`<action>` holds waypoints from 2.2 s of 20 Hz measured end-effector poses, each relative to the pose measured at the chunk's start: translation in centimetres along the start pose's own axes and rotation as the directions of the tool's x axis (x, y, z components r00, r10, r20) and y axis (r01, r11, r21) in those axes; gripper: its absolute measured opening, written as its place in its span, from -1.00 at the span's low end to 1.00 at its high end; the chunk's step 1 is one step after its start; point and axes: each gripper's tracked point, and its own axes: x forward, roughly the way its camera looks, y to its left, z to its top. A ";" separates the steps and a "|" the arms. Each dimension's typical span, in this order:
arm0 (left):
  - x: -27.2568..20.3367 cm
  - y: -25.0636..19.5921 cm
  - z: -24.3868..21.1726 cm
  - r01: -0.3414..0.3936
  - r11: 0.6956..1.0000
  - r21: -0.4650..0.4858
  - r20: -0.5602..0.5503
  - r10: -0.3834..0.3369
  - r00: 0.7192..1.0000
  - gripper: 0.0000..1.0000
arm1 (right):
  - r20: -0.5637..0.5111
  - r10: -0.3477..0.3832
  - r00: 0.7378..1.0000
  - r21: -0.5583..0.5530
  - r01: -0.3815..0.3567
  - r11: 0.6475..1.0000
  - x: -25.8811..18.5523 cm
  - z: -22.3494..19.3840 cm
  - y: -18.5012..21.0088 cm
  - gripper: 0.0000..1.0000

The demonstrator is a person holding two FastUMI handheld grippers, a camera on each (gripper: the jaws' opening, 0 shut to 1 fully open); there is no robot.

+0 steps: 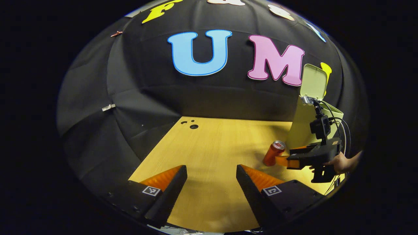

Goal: Press the lid of the desktop garbage bin to open it, pick up the crumpled paper on the desktop and throw it into the bin, then pick up the pop can on the desktop and drop it into the bin, and finally close the garbage bin lid.

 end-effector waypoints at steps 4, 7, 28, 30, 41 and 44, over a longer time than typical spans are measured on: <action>-0.7 1.0 -0.6 -0.029 1.000 0.002 -0.004 0.029 1.000 0.96 | -0.013 -0.017 1.000 -0.030 0.016 0.999 2.1 0.6 0.2 0.99; -1.2 1.2 -1.2 -0.041 0.999 0.006 -0.017 0.041 0.999 0.96 | -0.021 -0.036 0.999 -0.047 0.035 0.998 3.4 0.6 0.2 0.99; -1.1 -1.7 -2.7 0.021 0.999 0.039 -0.026 -0.020 0.999 0.96 | 0.034 0.009 0.999 -0.052 -0.007 0.999 -0.6 4.8 1.0 0.66; -0.8 -2.3 -2.7 0.039 0.998 0.043 -0.024 -0.038 0.999 0.96 | 0.068 0.009 0.998 -0.058 -0.005 0.998 -2.3 6.5 0.7 0.66; 1.1 -4.2 -2.7 0.104 0.988 0.118 -0.013 -0.103 0.995 0.95 | 0.261 -0.005 0.965 -0.033 0.014 0.999 -10.9 16.0 -1.2 0.65; 1.4 -5.0 -2.2 0.126 0.985 0.121 -0.008 -0.126 0.992 0.96 | 0.306 -0.022 0.952 -0.011 0.027 1.000 -12.6 18.3 -2.7 0.65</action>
